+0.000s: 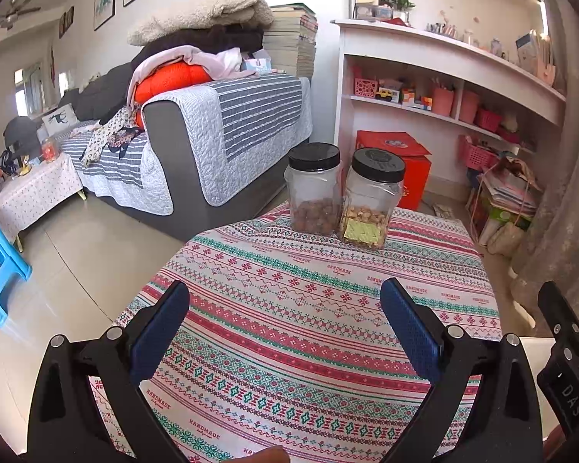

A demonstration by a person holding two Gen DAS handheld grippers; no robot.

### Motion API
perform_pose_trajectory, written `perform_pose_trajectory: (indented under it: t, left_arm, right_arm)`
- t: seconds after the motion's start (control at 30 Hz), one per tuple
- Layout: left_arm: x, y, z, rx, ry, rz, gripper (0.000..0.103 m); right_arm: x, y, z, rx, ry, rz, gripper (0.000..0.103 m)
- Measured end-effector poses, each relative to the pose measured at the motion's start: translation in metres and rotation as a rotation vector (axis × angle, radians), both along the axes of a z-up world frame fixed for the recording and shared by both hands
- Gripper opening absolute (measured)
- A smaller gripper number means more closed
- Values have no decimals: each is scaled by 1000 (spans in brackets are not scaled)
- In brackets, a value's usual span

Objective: Collect trash

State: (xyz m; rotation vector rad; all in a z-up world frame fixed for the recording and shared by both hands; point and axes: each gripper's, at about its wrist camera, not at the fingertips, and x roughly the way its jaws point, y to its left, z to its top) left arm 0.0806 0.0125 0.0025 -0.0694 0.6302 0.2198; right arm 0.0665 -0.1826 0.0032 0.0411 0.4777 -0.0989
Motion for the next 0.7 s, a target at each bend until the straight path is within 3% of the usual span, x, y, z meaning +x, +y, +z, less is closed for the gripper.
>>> perform_pose_trajectory:
  t: [0.7]
  left_arm:
    - [1, -3, 0, -22, 2, -31, 96]
  right_arm:
    - [1, -1, -5, -5, 18, 19, 96]
